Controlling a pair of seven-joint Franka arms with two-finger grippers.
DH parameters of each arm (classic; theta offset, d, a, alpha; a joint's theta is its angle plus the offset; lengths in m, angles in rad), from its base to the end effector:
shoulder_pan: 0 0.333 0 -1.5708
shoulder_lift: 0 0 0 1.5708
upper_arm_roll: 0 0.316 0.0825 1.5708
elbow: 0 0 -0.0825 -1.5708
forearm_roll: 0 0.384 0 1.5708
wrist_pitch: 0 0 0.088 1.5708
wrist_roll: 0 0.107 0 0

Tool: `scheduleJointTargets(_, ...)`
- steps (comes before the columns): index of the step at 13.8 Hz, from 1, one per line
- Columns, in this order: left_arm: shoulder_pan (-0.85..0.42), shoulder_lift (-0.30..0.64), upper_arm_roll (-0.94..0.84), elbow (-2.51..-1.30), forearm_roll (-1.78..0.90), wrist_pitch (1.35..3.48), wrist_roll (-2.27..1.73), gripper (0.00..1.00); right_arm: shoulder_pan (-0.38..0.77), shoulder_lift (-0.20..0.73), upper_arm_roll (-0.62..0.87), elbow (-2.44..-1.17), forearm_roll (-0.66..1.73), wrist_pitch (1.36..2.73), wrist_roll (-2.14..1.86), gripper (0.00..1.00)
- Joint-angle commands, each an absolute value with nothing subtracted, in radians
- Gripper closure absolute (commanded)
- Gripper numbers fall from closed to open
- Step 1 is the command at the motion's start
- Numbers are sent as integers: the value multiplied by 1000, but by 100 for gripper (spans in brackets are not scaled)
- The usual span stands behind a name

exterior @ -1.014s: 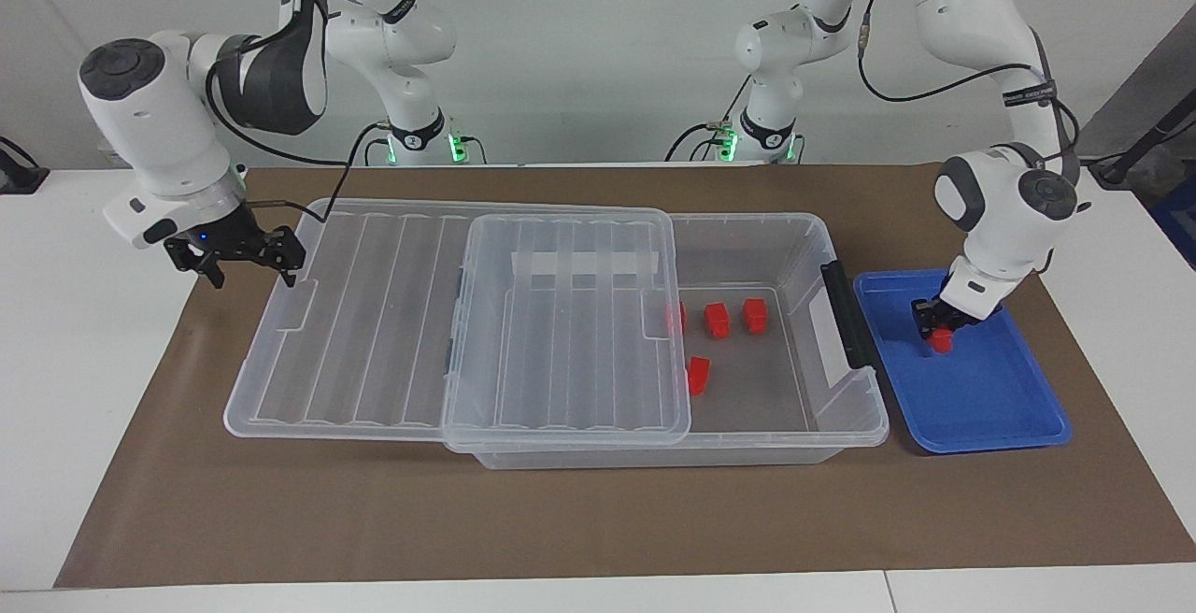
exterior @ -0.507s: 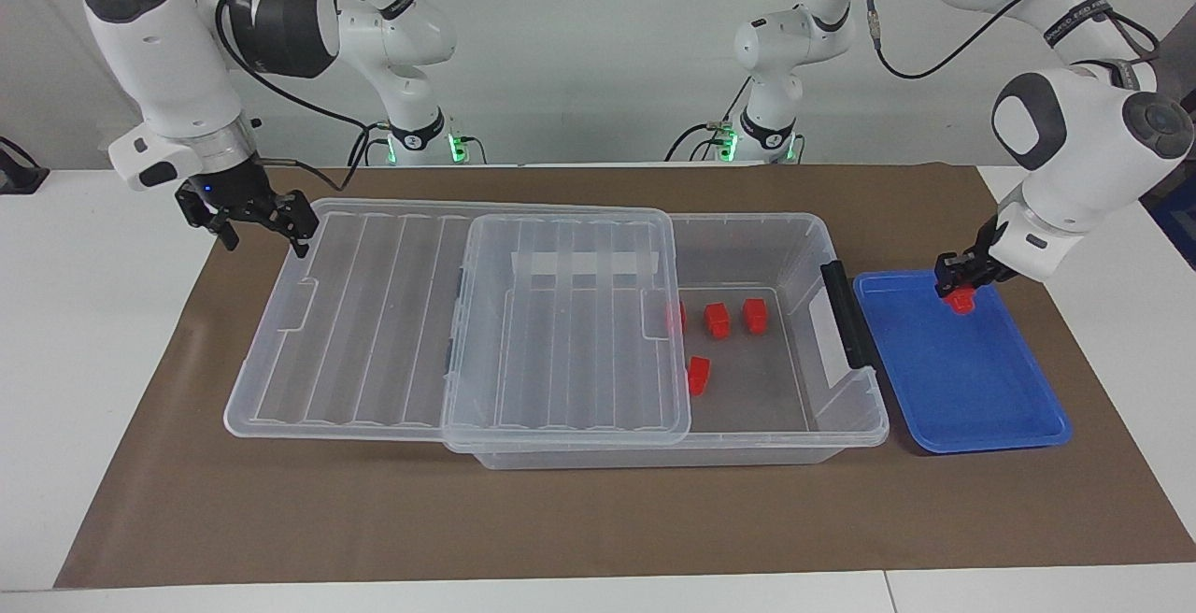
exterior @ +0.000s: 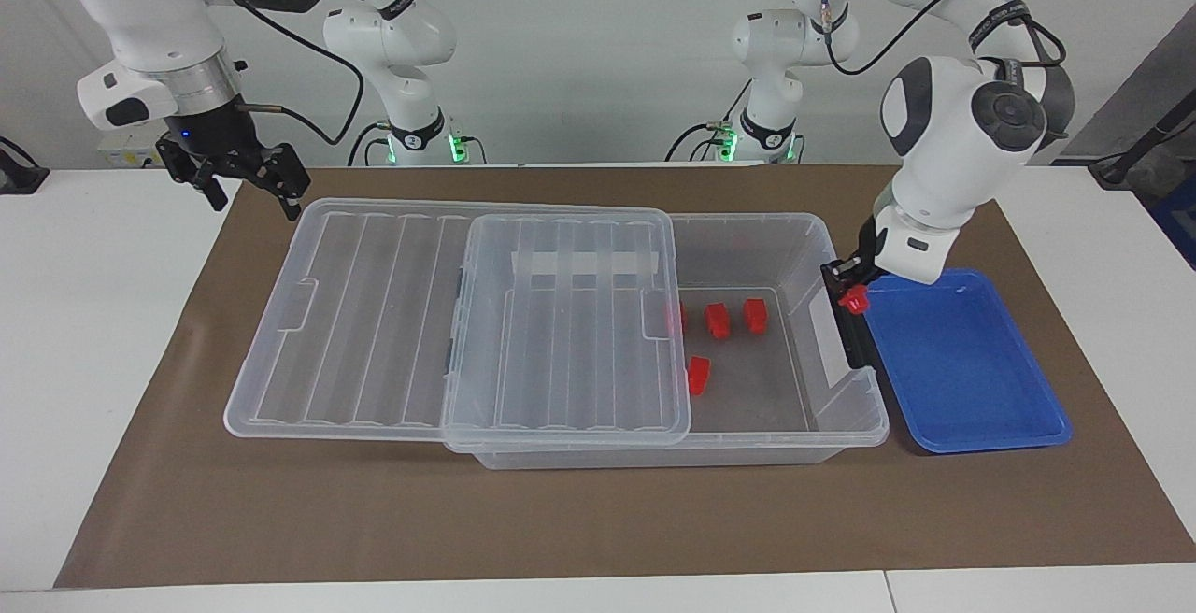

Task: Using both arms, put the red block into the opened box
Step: 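Carry the red block with the left gripper over the open box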

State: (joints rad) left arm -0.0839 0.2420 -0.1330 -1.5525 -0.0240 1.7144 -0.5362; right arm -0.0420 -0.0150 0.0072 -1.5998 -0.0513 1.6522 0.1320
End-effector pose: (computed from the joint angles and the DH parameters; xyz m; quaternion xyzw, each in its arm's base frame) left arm 0.6139 -0.1296 0.5029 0.9856 0.1622 -0.0465 0.0115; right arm 0.5574 -0.0245 0.6266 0.9957 -0.0820 0.0349 0.0240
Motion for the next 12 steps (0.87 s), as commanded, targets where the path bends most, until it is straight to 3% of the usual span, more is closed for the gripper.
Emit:
scheduleJointTargets(1,-144,252,-120,-1523,-44,1726,-661,95,-54,9,20,-1566,-34,1623,150,0)
scheduleJointTargets(12,-245,285,-120,-1796,113,2192,-680,95,-57,-15,58,-1628,-11,1631,169,0)
